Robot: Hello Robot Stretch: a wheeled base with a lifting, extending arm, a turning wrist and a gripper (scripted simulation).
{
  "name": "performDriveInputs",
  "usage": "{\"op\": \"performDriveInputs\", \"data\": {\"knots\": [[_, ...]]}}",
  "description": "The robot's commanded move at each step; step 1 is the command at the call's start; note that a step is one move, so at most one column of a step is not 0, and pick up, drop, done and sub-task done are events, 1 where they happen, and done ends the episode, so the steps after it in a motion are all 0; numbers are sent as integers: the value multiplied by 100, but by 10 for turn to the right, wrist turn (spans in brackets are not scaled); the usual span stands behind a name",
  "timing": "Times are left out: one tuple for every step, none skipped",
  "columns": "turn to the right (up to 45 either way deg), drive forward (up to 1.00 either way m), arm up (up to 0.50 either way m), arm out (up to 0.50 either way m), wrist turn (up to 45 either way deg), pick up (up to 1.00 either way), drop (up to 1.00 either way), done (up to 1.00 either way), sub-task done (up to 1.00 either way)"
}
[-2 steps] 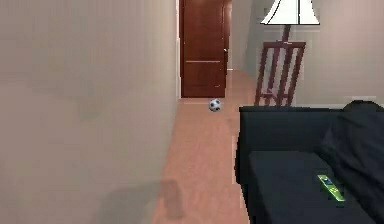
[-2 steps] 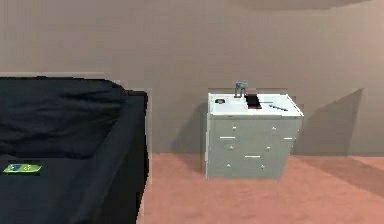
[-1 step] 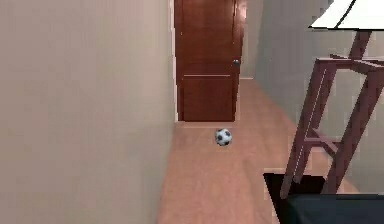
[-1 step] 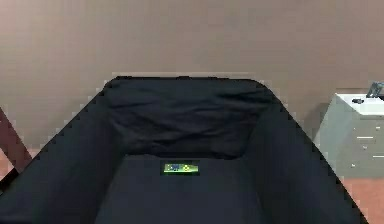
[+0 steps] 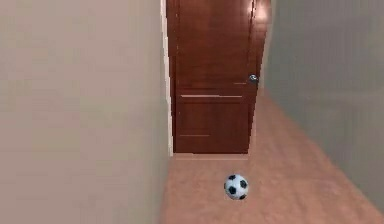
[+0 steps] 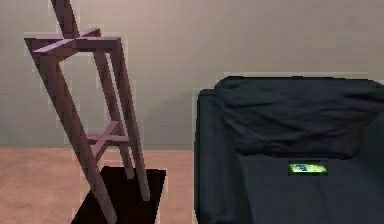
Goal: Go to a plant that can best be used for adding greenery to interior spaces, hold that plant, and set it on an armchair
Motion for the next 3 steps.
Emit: {"op": "performDriveInputs", "data": {"knots": [[120, 0, 0, 0, 0, 0, 0, 0, 0], [0, 75, 0, 0, 0, 0, 0, 0, 0], [450, 0, 0, 0, 0, 0, 0, 0, 0]]}}
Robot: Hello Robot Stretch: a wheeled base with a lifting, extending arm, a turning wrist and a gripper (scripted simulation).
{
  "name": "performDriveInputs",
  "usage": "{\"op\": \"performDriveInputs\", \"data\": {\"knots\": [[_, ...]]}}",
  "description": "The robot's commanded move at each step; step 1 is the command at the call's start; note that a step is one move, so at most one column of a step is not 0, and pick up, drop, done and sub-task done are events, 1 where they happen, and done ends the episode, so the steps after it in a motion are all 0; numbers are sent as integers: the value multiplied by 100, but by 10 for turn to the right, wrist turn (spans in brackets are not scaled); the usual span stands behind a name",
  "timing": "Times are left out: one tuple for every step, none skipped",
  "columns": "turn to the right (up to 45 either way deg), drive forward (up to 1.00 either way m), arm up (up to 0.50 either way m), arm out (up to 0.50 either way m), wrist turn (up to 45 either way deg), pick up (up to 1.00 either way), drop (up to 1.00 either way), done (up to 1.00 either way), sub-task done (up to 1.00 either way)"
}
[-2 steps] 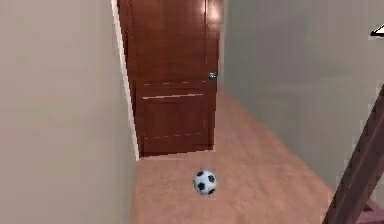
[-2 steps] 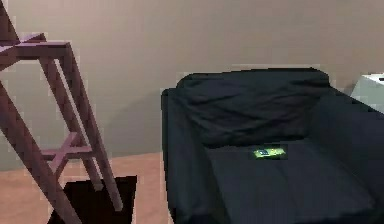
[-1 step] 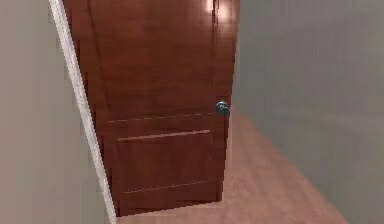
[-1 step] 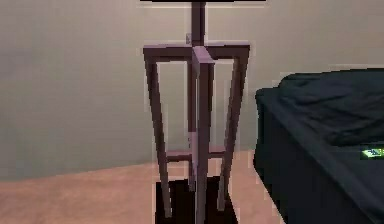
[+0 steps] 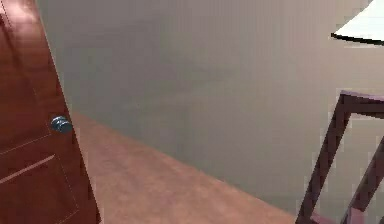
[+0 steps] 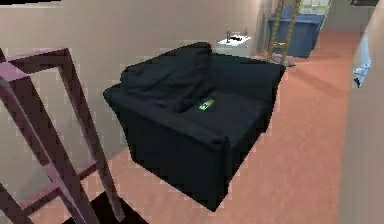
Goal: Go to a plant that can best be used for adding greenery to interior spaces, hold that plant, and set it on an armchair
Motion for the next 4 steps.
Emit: {"op": "performDriveInputs", "data": {"knots": [[0, 55, 0, 0, 0, 0, 0, 0, 0], [-60, 0, 0, 0, 0, 0, 0, 0, 0], [0, 25, 0, 0, 0, 0, 0, 0, 0], [-210, 0, 0, 0, 0, 0, 0, 0, 0]]}}
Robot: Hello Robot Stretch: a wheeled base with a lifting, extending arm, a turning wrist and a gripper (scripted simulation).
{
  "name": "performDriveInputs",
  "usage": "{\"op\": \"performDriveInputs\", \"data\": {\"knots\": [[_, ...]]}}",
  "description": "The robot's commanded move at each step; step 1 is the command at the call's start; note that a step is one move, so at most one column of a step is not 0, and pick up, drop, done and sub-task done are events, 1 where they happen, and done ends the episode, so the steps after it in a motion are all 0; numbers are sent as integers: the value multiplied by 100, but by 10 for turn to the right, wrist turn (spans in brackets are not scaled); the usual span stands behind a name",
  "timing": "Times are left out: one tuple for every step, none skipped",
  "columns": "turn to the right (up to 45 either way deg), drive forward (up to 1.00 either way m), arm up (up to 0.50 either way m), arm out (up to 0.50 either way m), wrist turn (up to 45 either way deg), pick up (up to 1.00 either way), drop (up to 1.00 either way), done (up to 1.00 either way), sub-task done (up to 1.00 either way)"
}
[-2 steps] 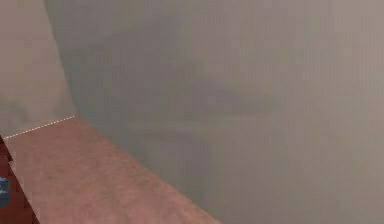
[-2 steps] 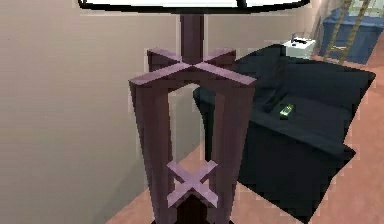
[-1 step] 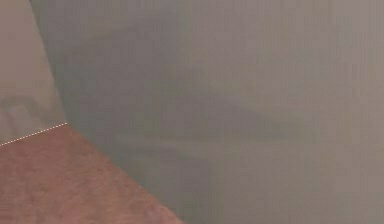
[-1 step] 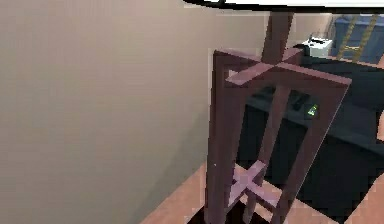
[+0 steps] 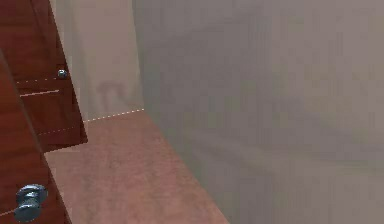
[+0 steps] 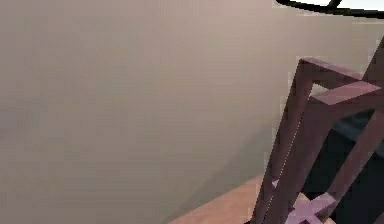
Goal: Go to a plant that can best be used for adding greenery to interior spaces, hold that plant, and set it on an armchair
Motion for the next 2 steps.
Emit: {"op": "performDriveInputs", "data": {"knots": [[0, 65, 0, 0, 0, 0, 0, 0, 0], [-270, 0, 0, 0, 0, 0, 0, 0, 0]]}}
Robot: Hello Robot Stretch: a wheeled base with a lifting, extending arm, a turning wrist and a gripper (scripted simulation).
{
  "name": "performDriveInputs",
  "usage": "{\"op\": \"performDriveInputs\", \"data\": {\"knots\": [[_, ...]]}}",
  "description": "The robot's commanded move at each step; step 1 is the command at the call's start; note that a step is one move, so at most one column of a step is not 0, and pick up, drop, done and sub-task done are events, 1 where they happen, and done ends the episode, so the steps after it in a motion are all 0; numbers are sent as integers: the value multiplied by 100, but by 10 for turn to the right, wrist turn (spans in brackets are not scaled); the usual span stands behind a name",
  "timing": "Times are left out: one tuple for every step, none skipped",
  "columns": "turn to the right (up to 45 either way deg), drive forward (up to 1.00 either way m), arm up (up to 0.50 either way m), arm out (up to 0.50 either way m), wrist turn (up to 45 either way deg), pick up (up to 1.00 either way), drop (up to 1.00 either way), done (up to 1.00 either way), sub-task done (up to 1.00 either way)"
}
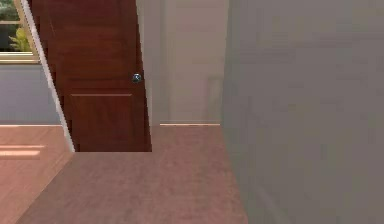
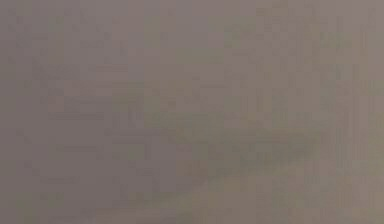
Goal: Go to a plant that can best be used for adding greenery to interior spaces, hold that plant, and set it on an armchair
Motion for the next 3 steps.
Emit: {"op": "performDriveInputs", "data": {"knots": [[0, 45, 0, 0, 0, 0, 0, 0, 0], [-450, 0, 0, 0, 0, 0, 0, 0, 0], [-150, 0, 0, 0, 0, 0, 0, 0, 0]]}}
